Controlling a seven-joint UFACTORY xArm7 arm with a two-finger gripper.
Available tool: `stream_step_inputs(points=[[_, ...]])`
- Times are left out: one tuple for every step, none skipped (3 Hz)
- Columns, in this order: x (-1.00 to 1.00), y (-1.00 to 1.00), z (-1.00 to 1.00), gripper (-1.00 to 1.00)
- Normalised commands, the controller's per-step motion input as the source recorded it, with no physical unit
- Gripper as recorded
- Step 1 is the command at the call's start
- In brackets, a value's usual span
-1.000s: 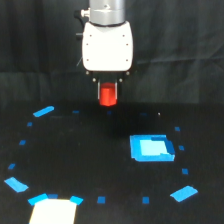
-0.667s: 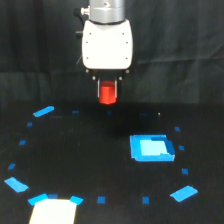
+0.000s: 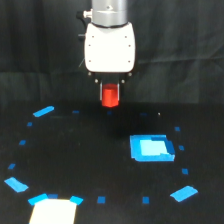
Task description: Pick up the red object from the table
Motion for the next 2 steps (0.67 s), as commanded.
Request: stream_step_inputs(points=[[-0.16, -0.18, 0.87, -1.0], [0.29, -0.13, -0.1, -1.0]])
